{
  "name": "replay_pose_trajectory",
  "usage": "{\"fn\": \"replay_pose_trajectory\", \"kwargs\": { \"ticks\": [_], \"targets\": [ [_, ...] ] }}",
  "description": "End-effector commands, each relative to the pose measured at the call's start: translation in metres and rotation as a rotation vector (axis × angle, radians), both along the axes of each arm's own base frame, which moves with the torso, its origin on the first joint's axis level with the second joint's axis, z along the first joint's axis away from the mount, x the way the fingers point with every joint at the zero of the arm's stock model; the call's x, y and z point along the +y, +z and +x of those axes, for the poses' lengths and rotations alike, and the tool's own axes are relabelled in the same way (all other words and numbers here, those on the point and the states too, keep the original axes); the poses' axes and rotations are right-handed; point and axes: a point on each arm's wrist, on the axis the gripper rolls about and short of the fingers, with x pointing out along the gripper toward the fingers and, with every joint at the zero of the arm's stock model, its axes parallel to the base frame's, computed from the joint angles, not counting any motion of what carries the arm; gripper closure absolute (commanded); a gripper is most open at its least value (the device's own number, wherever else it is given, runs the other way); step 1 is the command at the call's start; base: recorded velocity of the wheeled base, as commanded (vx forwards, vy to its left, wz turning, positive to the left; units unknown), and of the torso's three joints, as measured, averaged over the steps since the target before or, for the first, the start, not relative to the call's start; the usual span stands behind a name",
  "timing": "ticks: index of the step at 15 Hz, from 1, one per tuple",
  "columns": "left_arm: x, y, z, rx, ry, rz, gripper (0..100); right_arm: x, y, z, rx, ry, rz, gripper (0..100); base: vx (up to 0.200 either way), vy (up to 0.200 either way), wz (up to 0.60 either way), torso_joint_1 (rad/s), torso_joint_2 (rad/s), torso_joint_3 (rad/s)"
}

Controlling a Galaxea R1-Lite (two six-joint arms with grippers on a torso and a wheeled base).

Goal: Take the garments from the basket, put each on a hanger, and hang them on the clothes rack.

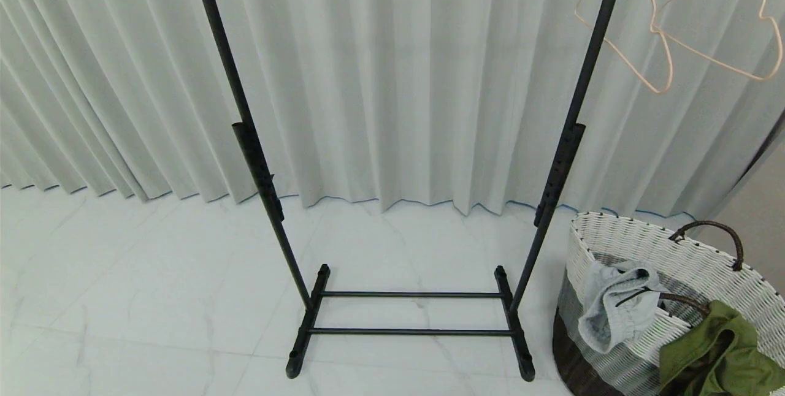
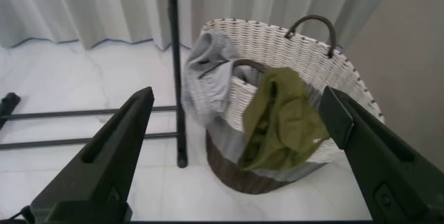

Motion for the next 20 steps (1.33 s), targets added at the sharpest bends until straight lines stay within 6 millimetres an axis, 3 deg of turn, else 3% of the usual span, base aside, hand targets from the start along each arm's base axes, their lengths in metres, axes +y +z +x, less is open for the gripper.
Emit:
{"fn": "replay_pose_trajectory", "kwargs": {
  "ticks": [1,5,10,17,20],
  "targets": [
    [0.0000,0.0000,0.0000,0.000,0.000,0.000,0,0.0000,0.0000,0.0001,0.001,0.001,0.002,0,0.000,-0.200,0.00,-0.002,0.00,0.007],
    [0.0000,0.0000,0.0000,0.000,0.000,-0.003,0,0.0000,0.0002,0.0000,-0.002,0.001,0.002,0,0.000,-0.200,0.00,0.001,0.00,0.001],
    [0.0000,0.0000,0.0000,0.000,0.000,-0.005,0,0.0000,0.0002,0.0000,-0.002,0.002,0.010,0,0.000,0.000,0.00,0.000,0.00,0.000],
    [0.0000,0.0000,0.0000,0.000,0.000,-0.005,0,0.0000,0.0000,0.0000,0.000,0.001,0.000,0,0.200,0.000,0.00,0.000,0.00,0.001],
    [0.0000,0.0000,0.0000,0.000,0.000,-0.003,0,0.0000,0.0000,0.0001,0.001,0.001,-0.001,0,0.000,0.000,0.00,0.000,0.00,0.000]
  ]
}}
